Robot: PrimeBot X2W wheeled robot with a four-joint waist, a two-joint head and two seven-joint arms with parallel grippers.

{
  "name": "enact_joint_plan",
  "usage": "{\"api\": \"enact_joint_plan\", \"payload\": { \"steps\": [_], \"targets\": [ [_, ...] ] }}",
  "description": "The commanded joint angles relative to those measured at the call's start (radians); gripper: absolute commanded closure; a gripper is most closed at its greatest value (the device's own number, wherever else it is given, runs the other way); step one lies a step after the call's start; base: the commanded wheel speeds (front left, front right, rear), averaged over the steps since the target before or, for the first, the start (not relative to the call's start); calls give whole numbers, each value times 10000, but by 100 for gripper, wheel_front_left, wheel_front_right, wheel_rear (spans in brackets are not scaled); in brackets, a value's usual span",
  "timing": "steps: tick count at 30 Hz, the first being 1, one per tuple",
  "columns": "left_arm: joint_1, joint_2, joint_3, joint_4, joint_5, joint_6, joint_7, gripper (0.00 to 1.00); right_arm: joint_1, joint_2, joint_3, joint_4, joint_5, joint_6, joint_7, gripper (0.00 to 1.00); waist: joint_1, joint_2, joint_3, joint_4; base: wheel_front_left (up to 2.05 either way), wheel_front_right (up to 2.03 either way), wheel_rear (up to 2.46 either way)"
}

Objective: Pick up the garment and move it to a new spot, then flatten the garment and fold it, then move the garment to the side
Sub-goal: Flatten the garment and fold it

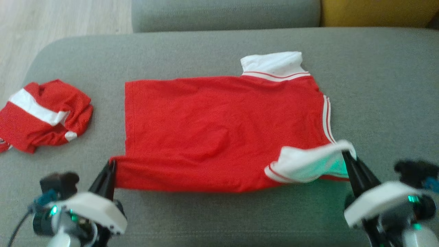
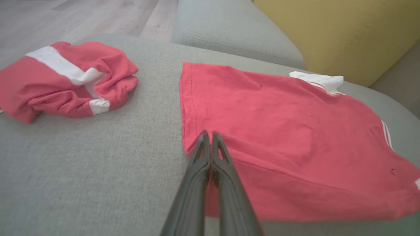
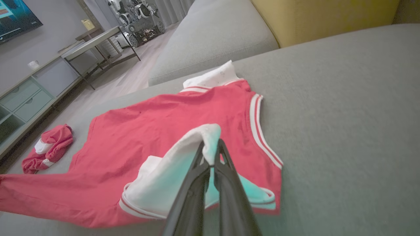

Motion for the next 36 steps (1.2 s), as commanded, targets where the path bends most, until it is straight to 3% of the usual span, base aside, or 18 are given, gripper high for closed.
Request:
{"api": "enact_joint_plan", "payload": {
  "steps": [1, 7, 21, 22, 23, 24, 25, 30, 36],
  "targets": [
    [-677, 228, 473, -243, -71, -12, 28, 100, -543, -123, 264, -246, -85, -7, -57, 100, 1, -1, 119, 40, 0, 0, 0],
    [-1855, 127, 421, 574, -446, -186, 654, 100, -2109, -495, 579, 1057, -388, -7, -359, 100, 1, -1, 502, 223, 0, 0, 0],
    [-3996, -272, 296, 3430, -1125, -961, 904, 100, -4764, -1180, 1287, 4478, -269, -7, -1831, 100, 1, -1, 1559, 180, 0, 0, 0],
    [-4077, -305, 271, 3622, -1141, -1026, 861, 100, -4870, -1163, 1354, 4669, -254, -7, -1943, 70, 1, -1, 1591, 166, 0, 0, 0],
    [-4145, -338, 259, 3782, -1146, -1082, 769, 76, -4953, -1149, 1414, 4831, -251, -7, -2067, 20, 1, -1, 1610, 155, 0, 0, 0],
    [-4187, -368, 248, 3929, -1146, -1131, 665, 28, -5014, -1112, 1468, 4941, -212, -7, -2226, 0, 1, -1, 1617, 146, 0, 0, 0],
    [-4206, -387, 248, 4055, -1135, -1162, 538, 0, -5043, -1082, 1519, 5038, -175, -7, -2356, 0, 1, -1, 1614, 130, 0, 0, 0],
    [-3932, -447, 318, 4148, -902, -1138, -573, 0, -4857, -990, 1636, 4976, -205, -7, -3207, 0, 1, -1, 1480, 56, 0, 0, 0],
    [-3073, -332, 359, 3305, -20, -538, -2377, 0, -4087, -778, 1277, 3980, -924, -7, -3893, 0, 1, -1, 1138, 55, 0, 0, 0]
  ]
}}
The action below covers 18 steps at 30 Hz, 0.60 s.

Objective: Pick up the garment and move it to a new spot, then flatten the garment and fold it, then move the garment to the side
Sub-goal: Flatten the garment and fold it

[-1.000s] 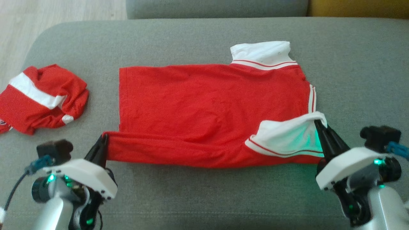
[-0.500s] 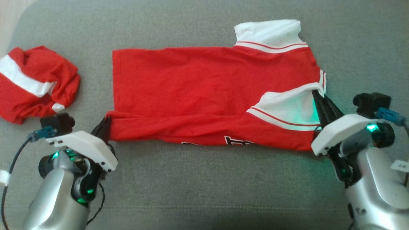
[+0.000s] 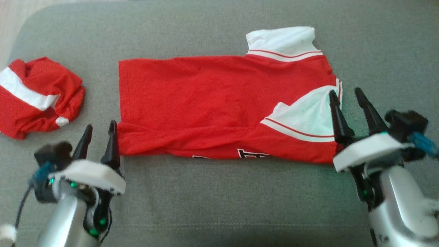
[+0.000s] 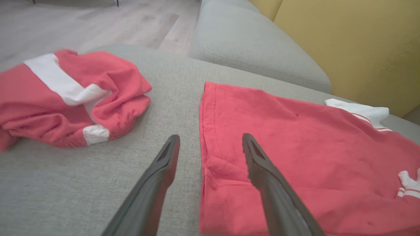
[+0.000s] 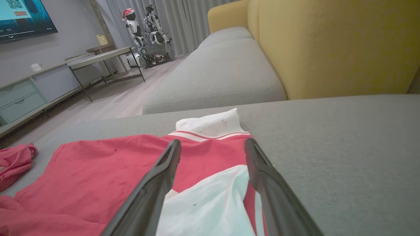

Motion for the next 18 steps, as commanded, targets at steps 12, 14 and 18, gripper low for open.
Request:
{"api": "enact_joint_plan", "payload": {
  "steps": [12, 14, 18],
  "targets": [
    [2070, 550, 275, -2703, 1734, 1022, -818, 0, 2386, 592, -739, -2812, -1716, -7, 237, 0, -1, 0, -959, 79, 0, 0, 0],
    [2393, 553, 250, -2897, 1859, 1096, -825, 0, 2754, 640, -769, -3081, -1786, -7, 342, 0, -1, 0, -1109, 65, 0, 0, 0],
    [2864, 541, 233, -3104, 1981, 1222, -831, 0, 3323, 699, -771, -3444, -1805, -7, 570, 0, -1, 0, -1327, 57, 0, 0, 0]
  ]
}}
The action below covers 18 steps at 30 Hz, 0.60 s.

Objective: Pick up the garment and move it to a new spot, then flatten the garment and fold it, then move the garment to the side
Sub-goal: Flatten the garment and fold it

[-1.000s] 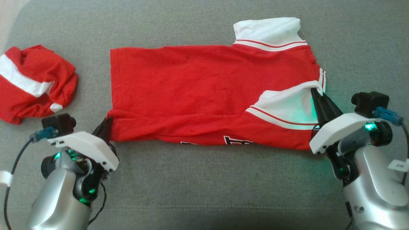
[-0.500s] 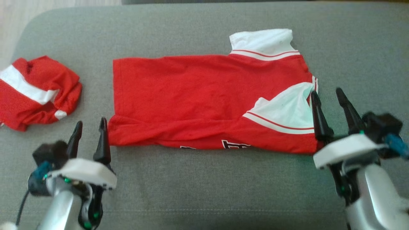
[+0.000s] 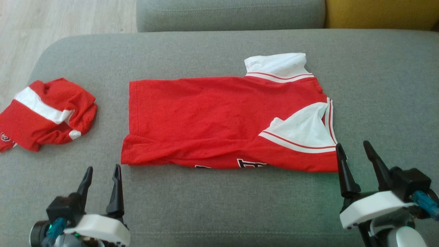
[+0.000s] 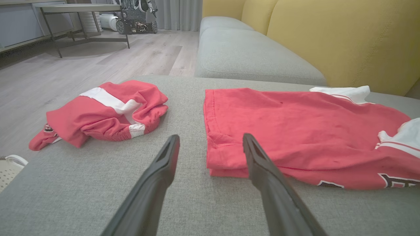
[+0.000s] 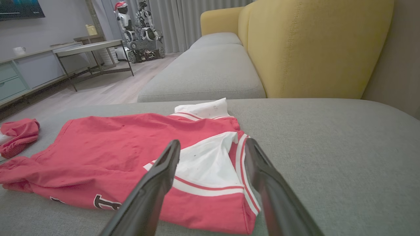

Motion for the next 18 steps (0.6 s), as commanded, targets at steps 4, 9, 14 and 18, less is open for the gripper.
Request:
{"api": "enact_joint_plan", "payload": {
  "steps": [4, 9, 14, 18],
  "targets": [
    [-157, 229, 337, -463, 21, 87, -111, 0, -80, -22, 211, -564, 43, -7, 147, 0, 0, -1, -118, -27, 0, 0, 0],
    [-122, 254, 281, -491, -24, 112, -5, 0, 5, -14, 244, -662, 194, -7, 236, 0, 0, -1, -193, -54, 0, 0, 0],
    [-176, 264, 267, -447, -77, 124, 37, 0, 6, -12, 249, -684, 322, -7, 261, 0, 0, -1, -180, -76, 0, 0, 0],
    [-322, 250, 248, -410, -177, 38, 36, 0, -17, -12, 188, -621, 446, -7, 292, 0, 0, -1, -115, -60, 0, 0, 0]
  ]
}}
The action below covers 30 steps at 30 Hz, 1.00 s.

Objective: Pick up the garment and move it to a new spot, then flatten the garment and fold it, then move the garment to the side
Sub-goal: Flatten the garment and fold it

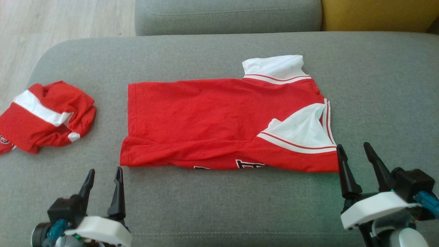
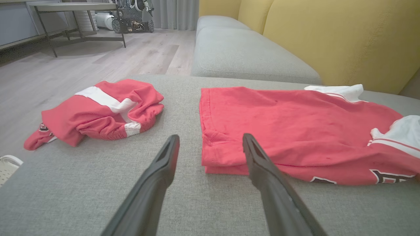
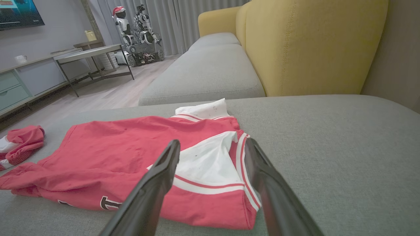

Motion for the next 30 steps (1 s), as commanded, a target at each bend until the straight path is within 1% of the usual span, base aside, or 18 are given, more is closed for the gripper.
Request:
{"api": "enact_joint_plan", "payload": {
  "steps": [1, 6, 12, 13, 18, 22, 29, 30],
  "targets": [
    [-616, 200, 300, -273, -166, -119, -11, 0, -257, -52, 157, -327, 113, -7, 39, 0, 0, 0, 87, 29, 0, 0, 0],
    [-1347, 216, 96, 150, -459, -621, 448, 0, -580, -52, -159, 161, 212, -7, 389, 0, 0, 0, 443, 66, 0, 0, 0],
    [-2333, 90, 65, 1635, -1218, -1298, 1195, 0, -1160, -51, -389, 996, 128, -7, 1238, 0, 0, 0, 1057, 4, 0, 0, 0],
    [-2333, 90, 65, 1635, -1218, -1298, 1195, 0, -1160, -51, -389, 996, 128, -7, 1238, 0, 0, 0, 1057, 4, 0, 0, 0],
    [-3049, -82, 80, 2734, -1726, -1757, 1530, 0, -1661, -51, -435, 1414, 136, -7, 1762, 0, 0, 0, 1593, -7, 0, 0, 0],
    [-3543, -232, 80, 3438, -2020, -2102, 1558, 0, -1974, -51, -428, 1686, 223, -7, 2162, 0, 0, 0, 1930, 9, 0, 0, 0],
    [-4107, -451, -110, 4241, -2429, -2587, 1656, 1, -2224, -51, -452, 1992, 562, -7, 2652, 0, 0, 0, 2203, 35, 0, 0, 0],
    [-4151, -466, -146, 4321, -2484, -2640, 1669, 63, -2245, -51, -472, 2023, 568, -7, 2684, 21, 0, 0, 2218, 30, 0, 0, 0]
  ]
}}
